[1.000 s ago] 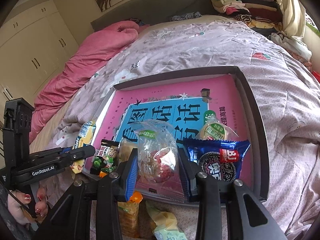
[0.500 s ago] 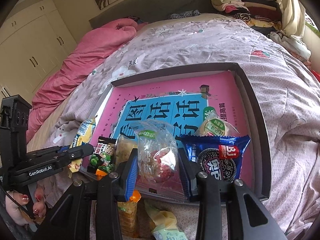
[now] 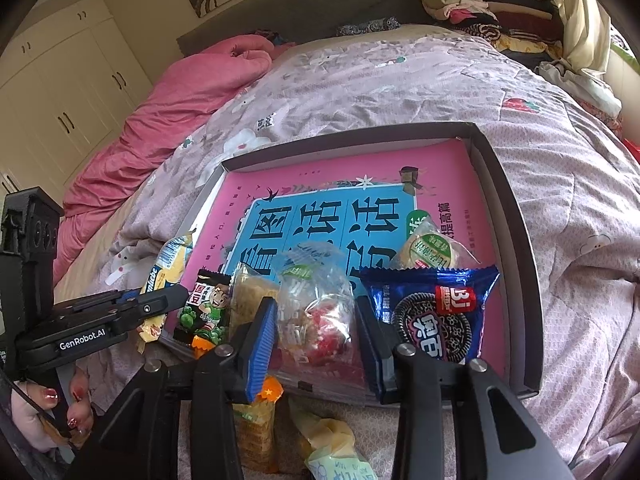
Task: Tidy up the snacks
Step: 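Lower the wafer bar into the tray with left gripper while right gripper lowers the candy bag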
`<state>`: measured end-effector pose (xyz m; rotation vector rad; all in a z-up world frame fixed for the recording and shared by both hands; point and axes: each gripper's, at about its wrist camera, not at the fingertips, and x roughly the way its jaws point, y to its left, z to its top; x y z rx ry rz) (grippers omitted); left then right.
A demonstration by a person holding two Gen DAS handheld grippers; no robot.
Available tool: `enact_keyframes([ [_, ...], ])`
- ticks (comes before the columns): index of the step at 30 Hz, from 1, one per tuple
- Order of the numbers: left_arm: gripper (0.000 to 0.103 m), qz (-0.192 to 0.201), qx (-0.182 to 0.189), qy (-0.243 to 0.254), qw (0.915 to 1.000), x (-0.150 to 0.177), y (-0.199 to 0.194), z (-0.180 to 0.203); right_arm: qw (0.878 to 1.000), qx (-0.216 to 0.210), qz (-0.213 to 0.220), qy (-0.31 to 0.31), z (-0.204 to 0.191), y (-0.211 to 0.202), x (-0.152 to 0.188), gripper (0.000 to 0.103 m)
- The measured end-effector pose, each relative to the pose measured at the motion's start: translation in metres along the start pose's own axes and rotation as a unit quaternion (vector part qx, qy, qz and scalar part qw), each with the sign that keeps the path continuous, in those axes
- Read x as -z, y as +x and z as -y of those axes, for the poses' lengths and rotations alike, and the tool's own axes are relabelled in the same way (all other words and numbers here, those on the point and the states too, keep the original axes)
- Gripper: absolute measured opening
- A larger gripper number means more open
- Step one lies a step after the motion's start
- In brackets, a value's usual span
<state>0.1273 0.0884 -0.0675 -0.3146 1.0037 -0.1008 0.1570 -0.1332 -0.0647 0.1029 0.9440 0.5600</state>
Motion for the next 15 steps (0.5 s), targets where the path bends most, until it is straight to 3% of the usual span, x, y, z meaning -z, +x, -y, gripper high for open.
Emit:
enact_keyframes([
  [15, 0.026, -0.003, 0.001, -0.008, 1.0, 0.001, 0.001, -0.001, 1.0, 0.011, 0.014, -0.015, -0.005, -0.015, 0.001, 0.044],
])
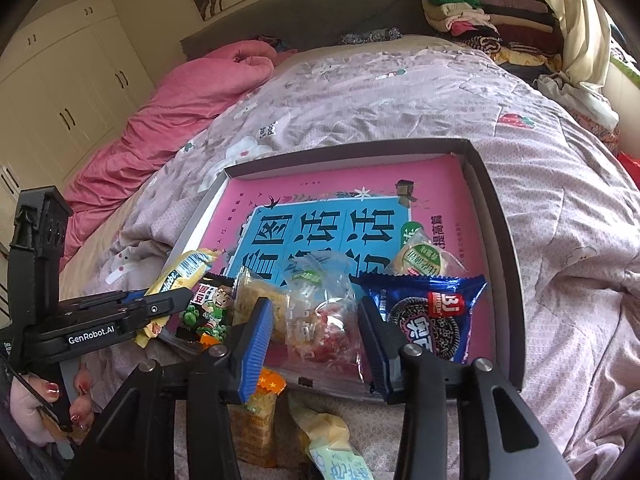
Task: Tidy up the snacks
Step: 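Lower the wafer bar into the tray with left gripper while right gripper lowers the candy bag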
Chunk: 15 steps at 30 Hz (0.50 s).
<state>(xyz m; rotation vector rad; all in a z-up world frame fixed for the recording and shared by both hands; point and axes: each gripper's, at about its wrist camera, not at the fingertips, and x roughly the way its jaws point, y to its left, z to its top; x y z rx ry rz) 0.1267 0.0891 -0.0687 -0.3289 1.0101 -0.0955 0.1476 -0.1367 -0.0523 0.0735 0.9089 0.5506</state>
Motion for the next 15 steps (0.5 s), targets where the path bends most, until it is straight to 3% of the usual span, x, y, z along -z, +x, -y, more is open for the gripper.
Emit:
enact_keyframes([
  [15, 0.034, 0.007, 0.001, -0.002, 1.0, -0.0011, -0.0073, -0.0043, 1.0, 0.027, -0.001, -0.012, 0.0036, -0.0082, 0.0037, 0.044],
])
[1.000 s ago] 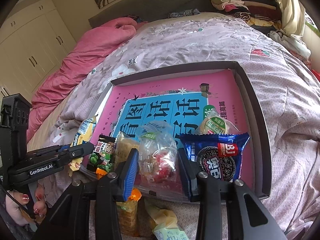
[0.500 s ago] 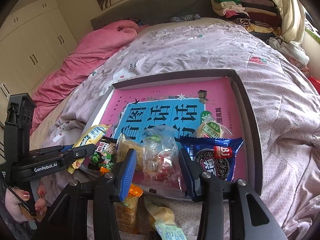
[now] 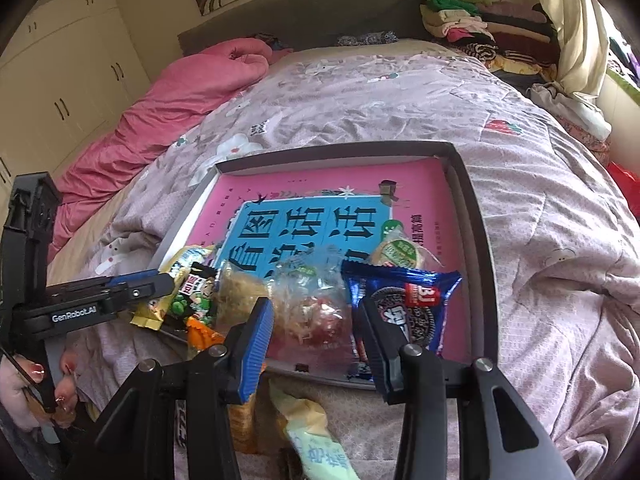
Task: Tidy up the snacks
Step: 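Lower the wafer bar into the tray with left gripper while right gripper lowers the candy bag, then open both grippers and withdraw them from the tray toward the remaining snacks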
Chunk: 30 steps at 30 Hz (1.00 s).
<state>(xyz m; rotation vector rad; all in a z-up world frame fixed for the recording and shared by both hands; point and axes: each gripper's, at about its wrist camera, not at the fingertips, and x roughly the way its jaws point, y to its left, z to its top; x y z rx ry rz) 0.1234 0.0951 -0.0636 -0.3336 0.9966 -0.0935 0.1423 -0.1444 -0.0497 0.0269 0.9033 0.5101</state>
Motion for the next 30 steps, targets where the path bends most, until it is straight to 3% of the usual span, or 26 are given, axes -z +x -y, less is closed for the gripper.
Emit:
enact_keyframes([
  [6, 0.036, 0.002, 0.001, 0.0, 1.0, 0.0, -0.004, 0.0, 1.0, 0.0, 0.004, 0.006, 0.003, -0.004, -0.001, 0.044],
  [10, 0.047, 0.0, 0.0, 0.002, 1.0, 0.0, -0.007, 0.002, 1.0, -0.001, 0.005, 0.006, 0.003, -0.005, -0.001, 0.044],
  [25, 0.072, -0.002, 0.0, 0.011, 0.9999, 0.0, -0.017, 0.011, 1.0, 0.002, 0.011, 0.01, 0.004, -0.012, -0.001, 0.048],
  [30, 0.074, -0.001, -0.002, 0.014, 0.9999, 0.001, -0.02, 0.013, 1.0, 0.005, 0.015, 0.014, 0.006, -0.017, -0.001, 0.051],
])
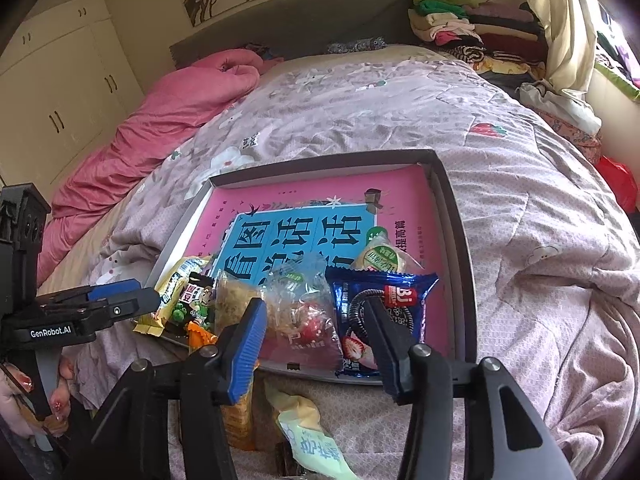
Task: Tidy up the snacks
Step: 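Open both grippers and withdraw them from the tray toward the remaining snacks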
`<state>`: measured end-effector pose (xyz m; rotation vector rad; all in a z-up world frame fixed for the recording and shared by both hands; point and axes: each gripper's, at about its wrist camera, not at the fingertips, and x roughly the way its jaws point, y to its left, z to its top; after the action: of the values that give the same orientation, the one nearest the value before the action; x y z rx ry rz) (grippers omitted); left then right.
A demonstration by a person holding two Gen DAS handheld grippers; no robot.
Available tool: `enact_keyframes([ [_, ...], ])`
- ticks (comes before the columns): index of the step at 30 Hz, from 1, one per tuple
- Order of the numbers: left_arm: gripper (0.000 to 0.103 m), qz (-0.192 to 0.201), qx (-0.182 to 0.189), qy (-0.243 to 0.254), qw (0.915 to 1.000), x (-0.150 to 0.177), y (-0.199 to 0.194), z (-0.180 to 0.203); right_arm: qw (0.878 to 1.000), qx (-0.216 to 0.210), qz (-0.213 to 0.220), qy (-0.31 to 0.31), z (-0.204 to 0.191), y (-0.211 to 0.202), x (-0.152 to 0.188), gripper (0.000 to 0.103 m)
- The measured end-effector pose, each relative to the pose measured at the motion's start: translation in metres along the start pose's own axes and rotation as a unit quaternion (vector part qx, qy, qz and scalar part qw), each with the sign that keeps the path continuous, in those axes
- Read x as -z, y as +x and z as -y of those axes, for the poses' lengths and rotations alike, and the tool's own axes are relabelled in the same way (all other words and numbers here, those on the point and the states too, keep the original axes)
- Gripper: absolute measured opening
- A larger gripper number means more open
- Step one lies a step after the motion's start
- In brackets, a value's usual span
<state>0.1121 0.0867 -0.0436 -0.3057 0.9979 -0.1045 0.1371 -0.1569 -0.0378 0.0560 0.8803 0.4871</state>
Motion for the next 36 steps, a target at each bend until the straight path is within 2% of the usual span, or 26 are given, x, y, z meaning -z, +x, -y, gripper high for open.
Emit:
enact_keyframes([
  [4, 0.075, 0.004, -0.002, 0.01, 0.9999, 0.0, -0.004, 0.004, 1.0, 0.0, 0.004, 0.004, 0.002, -0.004, -0.001, 0.057],
  [24, 0.075, 0.011, 0.011, 0.026, 0.9995, 0.012, -0.026, 0.015, 0.999, -0.007, 0.037, 0.013, 0.008, -0.034, 0.004, 0.062],
  [36, 0.075, -0.016, 0.027, 0.021, 0.9993, 0.028, -0.021, 0.023, 0.998, -0.007, 0.054, 0.006, 0.004, -0.05, 0.015, 0.069],
])
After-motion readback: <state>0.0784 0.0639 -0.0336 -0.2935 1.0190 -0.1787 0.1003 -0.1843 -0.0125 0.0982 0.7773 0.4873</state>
